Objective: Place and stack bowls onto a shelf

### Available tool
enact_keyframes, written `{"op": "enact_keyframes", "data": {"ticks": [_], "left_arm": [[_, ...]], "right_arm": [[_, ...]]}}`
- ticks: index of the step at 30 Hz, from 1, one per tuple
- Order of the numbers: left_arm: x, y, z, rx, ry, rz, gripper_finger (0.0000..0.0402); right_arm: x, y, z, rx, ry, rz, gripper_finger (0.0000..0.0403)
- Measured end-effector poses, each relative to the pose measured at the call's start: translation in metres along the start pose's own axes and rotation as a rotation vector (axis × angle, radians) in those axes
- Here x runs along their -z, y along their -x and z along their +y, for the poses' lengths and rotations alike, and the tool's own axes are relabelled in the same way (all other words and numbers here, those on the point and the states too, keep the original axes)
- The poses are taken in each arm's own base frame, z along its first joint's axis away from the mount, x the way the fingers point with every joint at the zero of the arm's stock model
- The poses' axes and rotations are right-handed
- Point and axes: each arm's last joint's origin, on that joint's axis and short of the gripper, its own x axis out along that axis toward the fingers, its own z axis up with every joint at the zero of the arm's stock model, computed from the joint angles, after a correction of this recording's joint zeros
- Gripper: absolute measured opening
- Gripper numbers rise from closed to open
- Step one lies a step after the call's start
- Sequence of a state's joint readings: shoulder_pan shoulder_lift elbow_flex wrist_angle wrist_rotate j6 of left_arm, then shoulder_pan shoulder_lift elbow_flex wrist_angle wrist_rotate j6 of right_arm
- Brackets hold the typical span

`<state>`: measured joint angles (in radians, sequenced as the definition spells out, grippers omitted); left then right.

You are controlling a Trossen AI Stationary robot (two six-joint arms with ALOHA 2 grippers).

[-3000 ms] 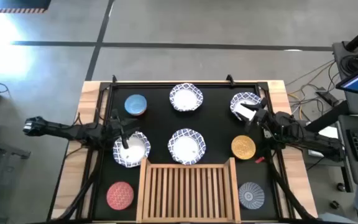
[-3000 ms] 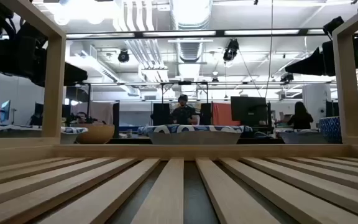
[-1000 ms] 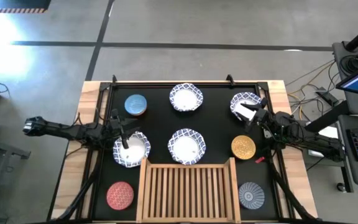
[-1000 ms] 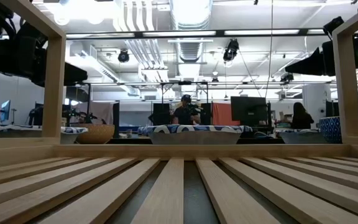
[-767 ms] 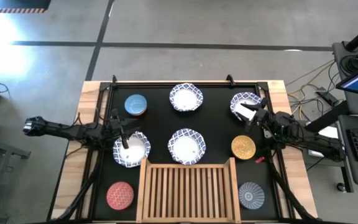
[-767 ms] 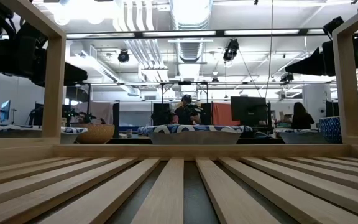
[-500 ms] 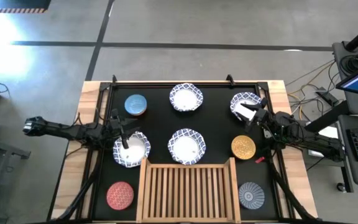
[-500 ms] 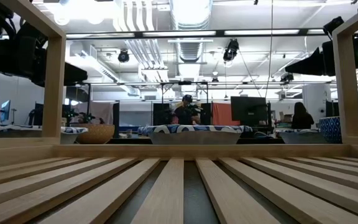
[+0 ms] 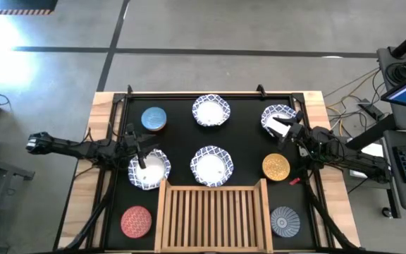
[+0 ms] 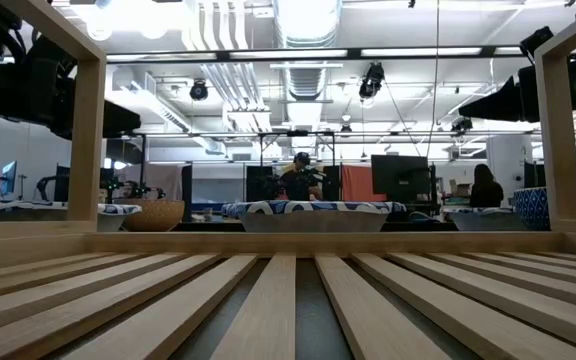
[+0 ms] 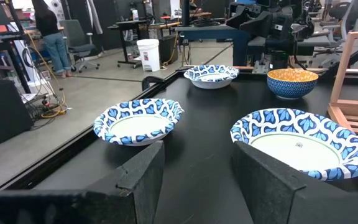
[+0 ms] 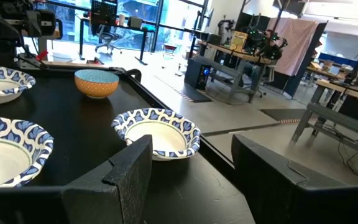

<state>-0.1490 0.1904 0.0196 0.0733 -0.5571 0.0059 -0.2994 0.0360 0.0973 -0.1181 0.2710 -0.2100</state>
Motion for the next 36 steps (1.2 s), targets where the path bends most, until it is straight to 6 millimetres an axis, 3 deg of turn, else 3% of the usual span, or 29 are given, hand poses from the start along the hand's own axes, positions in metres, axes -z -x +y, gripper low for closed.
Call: {"op": "enact_keyframes", "data": {"ticks": [18, 27, 36], "left_arm": [[0.0001, 0.0, 0.0, 0.0, 0.0, 0.0, 0.0176], [0.0001, 0.0, 0.0, 0.0, 0.0, 0.0, 0.0176], [0.0, 0.0, 0.0, 0.0, 0.0, 0.0, 0.0176]], "right_arm": [[-0.0001, 0.0, 0.0, 0.0, -0.006, -0.001, 0.021], [-0.0004, 0.0, 0.0002, -0.009, -0.372, -0.004, 0.021], [-0.0003, 0.0, 0.0002, -0.009, -0.393, -0.004, 0.021]]}}
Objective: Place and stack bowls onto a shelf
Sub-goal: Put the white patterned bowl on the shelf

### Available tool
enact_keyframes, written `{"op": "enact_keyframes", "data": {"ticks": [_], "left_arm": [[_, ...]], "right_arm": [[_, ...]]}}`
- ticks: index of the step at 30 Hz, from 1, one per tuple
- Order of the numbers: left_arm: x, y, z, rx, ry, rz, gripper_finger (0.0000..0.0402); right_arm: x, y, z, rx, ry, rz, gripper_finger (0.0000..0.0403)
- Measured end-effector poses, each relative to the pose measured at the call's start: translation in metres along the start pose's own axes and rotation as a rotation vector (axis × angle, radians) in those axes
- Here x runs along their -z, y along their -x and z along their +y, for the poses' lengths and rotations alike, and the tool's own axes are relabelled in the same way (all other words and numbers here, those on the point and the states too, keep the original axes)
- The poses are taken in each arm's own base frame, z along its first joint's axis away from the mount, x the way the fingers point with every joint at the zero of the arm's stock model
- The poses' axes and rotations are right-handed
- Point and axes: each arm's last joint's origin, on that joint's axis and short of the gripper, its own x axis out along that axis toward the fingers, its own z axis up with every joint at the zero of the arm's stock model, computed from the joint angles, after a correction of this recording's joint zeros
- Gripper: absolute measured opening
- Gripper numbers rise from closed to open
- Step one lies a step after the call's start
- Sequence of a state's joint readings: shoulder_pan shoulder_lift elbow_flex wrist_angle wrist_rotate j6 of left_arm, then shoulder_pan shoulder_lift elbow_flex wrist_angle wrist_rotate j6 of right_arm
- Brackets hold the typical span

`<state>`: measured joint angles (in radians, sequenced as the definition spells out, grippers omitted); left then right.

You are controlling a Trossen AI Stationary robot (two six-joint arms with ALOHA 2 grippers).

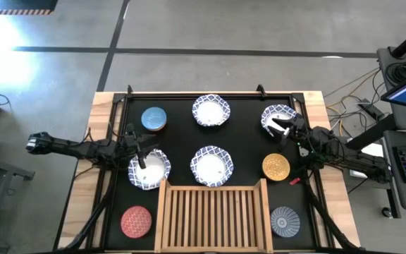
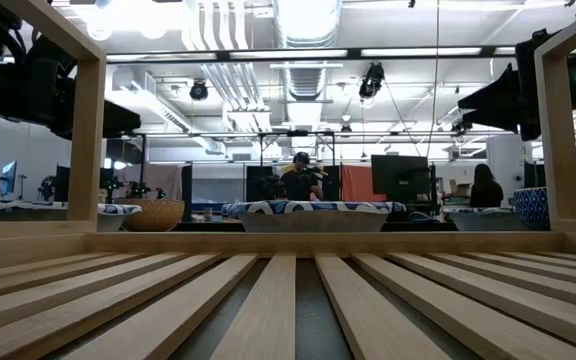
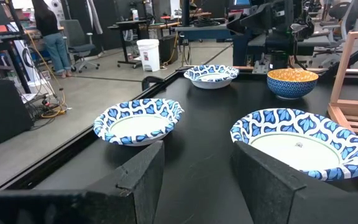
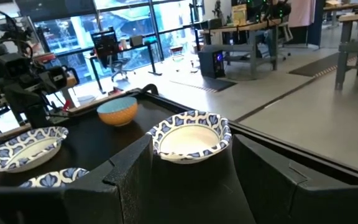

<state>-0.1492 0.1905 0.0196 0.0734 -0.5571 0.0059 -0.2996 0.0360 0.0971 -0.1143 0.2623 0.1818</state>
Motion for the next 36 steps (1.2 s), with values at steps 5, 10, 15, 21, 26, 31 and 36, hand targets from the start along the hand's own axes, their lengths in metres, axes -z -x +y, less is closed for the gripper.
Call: {"op": "enact_keyframes", "data": {"ticks": [5, 10, 15, 21, 26, 31, 36], "left_arm": [[0.0, 0.0, 0.0, 0.0, 0.0, 0.0, 0.0176], [0.0001, 0.0, 0.0, 0.0, -0.001, 0.0, 0.0176], [0.0001, 0.0, 0.0, 0.0, 0.0, 0.0, 0.0176], [0.0001, 0.0, 0.0, 0.0, 0.0, 0.0, 0.0176], [0.0001, 0.0, 0.0, 0.0, 0.0, 0.0, 0.0176], [0.0, 0.0, 0.0, 0.0, 0.0, 0.0, 0.0176], [0.0, 0.0, 0.0, 0.0, 0.0, 0.0, 0.0176]], "right_arm": [[-0.0001, 0.0, 0.0, 0.0, -0.053, 0.0, 0.021], [-0.0001, 0.0, 0.0, -0.001, -0.041, 0.0, 0.021], [-0.0001, 0.0, 0.0, 0.0, 0.018, 0.0, 0.021], [0.0001, 0.0, -0.0008, 0.025, 0.029, -0.001, 0.021], [-0.0003, 0.0002, -0.0026, 0.089, -0.072, -0.017, 0.021], [-0.0004, 0.0001, -0.0026, 0.087, -0.063, -0.018, 0.021], [-0.0023, 0.0002, -0.0027, 0.098, -0.085, -0.04, 0.021]]}}
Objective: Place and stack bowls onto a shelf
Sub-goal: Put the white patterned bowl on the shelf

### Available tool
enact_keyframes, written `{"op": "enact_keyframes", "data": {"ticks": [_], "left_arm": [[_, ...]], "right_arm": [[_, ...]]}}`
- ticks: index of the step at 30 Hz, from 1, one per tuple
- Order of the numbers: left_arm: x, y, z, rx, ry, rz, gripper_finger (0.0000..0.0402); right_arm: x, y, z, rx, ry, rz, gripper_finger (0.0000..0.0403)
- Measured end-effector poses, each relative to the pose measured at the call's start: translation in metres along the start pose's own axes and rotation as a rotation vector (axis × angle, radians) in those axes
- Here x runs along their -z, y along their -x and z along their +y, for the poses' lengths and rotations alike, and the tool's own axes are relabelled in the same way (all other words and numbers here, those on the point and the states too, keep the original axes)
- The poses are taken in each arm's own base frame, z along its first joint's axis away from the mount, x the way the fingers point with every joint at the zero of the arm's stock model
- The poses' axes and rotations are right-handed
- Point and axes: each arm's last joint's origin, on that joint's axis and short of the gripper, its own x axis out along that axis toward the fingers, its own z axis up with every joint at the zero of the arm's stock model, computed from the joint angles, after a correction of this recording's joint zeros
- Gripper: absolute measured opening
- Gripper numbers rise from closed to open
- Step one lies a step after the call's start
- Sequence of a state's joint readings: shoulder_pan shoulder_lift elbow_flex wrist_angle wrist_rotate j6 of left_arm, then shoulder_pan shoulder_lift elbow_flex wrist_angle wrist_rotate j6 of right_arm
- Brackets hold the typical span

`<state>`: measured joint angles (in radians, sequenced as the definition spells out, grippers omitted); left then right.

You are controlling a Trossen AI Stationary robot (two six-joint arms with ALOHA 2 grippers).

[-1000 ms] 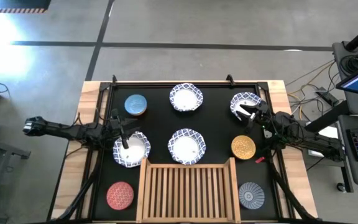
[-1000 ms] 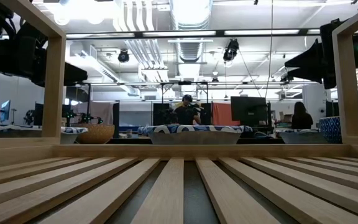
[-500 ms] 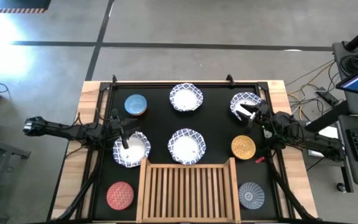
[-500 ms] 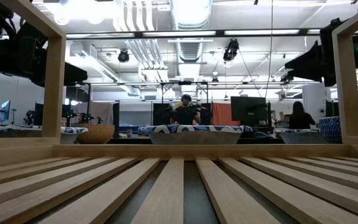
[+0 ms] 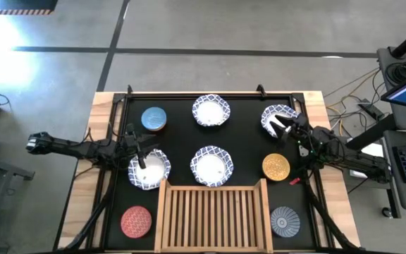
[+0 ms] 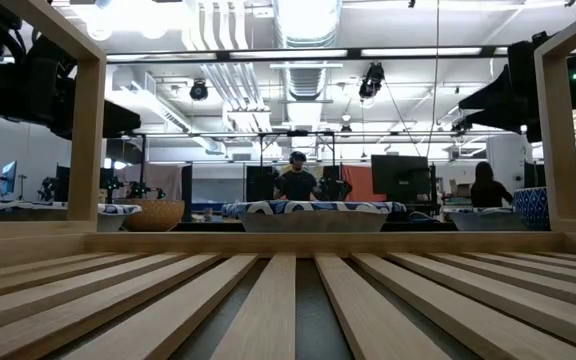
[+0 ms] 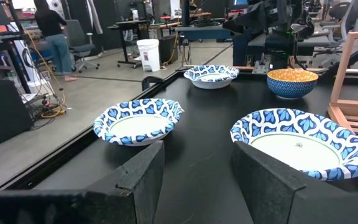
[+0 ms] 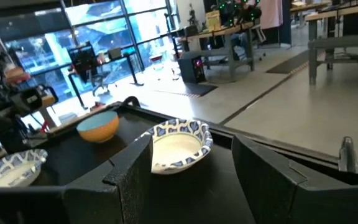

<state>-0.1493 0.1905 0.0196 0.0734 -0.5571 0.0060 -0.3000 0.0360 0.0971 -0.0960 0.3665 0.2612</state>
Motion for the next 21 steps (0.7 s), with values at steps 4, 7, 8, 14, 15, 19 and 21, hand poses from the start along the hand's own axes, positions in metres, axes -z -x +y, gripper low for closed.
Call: {"op": "enact_keyframes", "data": {"ticks": [4, 7, 8, 14, 15, 19, 21], "left_arm": [[0.0, 0.0, 0.0, 0.0, -0.001, 0.0, 0.0176], [0.0, 0.0, 0.0, 0.0, 0.0, 0.0, 0.0176], [0.0, 0.0, 0.0, 0.0, 0.0, 0.0, 0.0176], [0.0, 0.0, 0.0, 0.0, 0.0, 0.0, 0.0176], [0.0, 0.0, 0.0, 0.0, 0.0, 0.0, 0.0176], [0.0, 0.0, 0.0, 0.0, 0.0, 0.0, 0.0176], [0.0, 0.0, 0.0, 0.0, 0.0, 0.0, 0.0176]], "right_arm": [[-0.003, 0.0, 0.001, -0.005, -0.021, -0.032, 0.021], [-0.006, 0.0, 0.001, -0.014, -0.046, -0.06, 0.021], [-0.008, 0.0, 0.002, -0.018, -0.057, -0.075, 0.021], [-0.015, 0.001, 0.003, -0.041, -0.127, -0.146, 0.021], [-0.015, 0.001, 0.003, -0.043, -0.141, -0.147, 0.021], [-0.015, 0.001, 0.003, -0.041, -0.176, -0.144, 0.021], [-0.015, 0.001, 0.003, -0.021, -0.192, -0.15, 0.021]]}}
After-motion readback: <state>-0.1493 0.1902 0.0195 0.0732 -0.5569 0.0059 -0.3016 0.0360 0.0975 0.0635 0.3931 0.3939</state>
